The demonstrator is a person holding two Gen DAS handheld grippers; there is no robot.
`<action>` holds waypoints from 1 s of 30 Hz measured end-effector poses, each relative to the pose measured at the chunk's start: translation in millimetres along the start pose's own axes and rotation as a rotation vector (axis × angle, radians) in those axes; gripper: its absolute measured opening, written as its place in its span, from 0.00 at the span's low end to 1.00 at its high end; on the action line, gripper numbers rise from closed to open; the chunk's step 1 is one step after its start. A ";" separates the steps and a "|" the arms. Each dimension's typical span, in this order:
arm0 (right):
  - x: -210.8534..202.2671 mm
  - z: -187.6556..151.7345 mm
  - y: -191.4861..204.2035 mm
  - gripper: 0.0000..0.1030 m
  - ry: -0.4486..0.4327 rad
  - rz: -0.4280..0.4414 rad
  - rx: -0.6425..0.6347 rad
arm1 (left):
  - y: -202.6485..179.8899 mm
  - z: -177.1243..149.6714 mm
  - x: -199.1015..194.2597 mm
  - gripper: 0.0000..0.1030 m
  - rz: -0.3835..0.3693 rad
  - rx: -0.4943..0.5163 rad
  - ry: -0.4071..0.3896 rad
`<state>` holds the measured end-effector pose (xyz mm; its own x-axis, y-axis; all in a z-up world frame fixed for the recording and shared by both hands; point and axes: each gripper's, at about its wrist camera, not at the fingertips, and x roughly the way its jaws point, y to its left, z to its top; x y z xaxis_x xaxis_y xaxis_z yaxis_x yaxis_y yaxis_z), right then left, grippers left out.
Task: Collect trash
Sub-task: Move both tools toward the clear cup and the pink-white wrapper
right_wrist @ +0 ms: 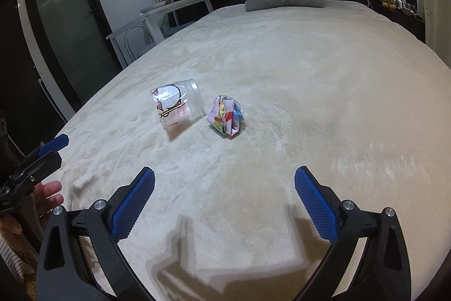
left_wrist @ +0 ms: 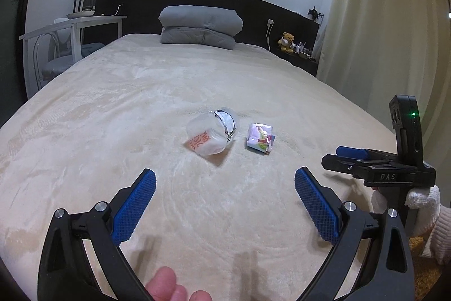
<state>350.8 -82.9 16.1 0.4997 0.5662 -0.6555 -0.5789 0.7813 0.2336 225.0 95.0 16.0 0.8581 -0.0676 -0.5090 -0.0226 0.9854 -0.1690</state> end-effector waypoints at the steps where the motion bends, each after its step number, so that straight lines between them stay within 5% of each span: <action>1: 6.0 3.1 0.6 0.95 0.003 -0.009 -0.005 | -0.1 1.8 5.3 0.94 0.013 0.015 0.000; 5: 29.4 11.8 5.4 0.95 0.018 -0.082 -0.037 | 4.3 7.0 29.1 0.94 0.047 0.049 0.003; 11: 65.6 29.4 7.5 0.95 0.034 -0.052 -0.058 | 20.2 7.0 61.0 0.94 0.057 0.036 0.096; 24: 130.4 52.7 9.3 0.85 0.125 -0.010 -0.077 | 62.8 7.9 83.4 0.94 0.159 -0.070 0.133; 28: 136.8 54.0 7.5 0.54 0.137 -0.049 -0.073 | 62.5 6.6 88.9 0.94 0.153 -0.041 0.149; 30: 136.7 54.4 5.6 0.51 0.138 -0.036 -0.063 | 61.5 6.0 91.4 0.94 0.143 -0.032 0.155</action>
<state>451.0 13.2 -33.2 0.4305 0.4931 -0.7560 -0.6034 0.7801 0.1652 305.2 150.4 -35.9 0.7556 0.0466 -0.6534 -0.1567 0.9814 -0.1113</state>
